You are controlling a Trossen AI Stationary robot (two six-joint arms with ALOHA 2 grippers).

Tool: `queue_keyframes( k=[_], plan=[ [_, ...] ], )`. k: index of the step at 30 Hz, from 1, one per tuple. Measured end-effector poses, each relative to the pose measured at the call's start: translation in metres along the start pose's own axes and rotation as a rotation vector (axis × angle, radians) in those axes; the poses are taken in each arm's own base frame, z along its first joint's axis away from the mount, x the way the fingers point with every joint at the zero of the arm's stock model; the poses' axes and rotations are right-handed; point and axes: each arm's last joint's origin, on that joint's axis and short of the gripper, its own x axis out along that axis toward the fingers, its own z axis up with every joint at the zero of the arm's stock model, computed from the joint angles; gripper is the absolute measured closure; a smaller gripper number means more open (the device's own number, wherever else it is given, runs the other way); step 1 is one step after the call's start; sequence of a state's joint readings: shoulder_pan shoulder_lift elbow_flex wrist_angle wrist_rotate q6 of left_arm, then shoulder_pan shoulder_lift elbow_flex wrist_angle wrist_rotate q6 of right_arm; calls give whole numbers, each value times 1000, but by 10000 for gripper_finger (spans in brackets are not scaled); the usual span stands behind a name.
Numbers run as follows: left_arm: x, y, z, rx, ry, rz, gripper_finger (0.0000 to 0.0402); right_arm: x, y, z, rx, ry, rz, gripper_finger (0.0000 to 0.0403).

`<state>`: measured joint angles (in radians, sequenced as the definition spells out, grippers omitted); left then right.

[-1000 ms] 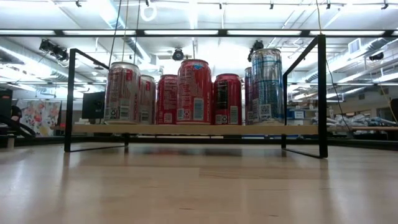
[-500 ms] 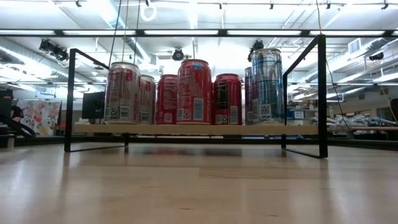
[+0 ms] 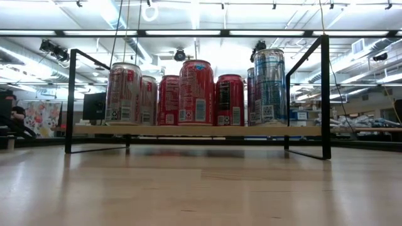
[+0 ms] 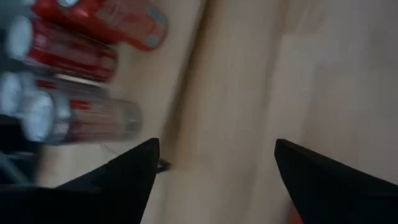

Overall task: Place canned beverage on shelf
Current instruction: Put the red-white soda can on the shelf aligned with the other red-white soda can

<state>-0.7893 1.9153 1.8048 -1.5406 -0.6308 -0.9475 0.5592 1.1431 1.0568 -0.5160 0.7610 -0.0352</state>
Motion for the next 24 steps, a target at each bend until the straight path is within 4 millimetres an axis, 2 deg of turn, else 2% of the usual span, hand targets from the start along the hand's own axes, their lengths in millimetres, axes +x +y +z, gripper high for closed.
queue_keyframes(
  k=[5,10,14,24],
  plan=[
    [-27,17,8,-203,-20,-244,72,0,0,2,3,-13,3,106],
    [-33,8,-2,-258,32,-295,71,0,1,1,9,-13,27,106],
    [-26,-4,-13,-213,100,-284,61,0,1,2,9,-13,29,106],
    [0,-15,-32,-241,278,-265,4,0,1,3,14,-22,29,106]
  ],
)
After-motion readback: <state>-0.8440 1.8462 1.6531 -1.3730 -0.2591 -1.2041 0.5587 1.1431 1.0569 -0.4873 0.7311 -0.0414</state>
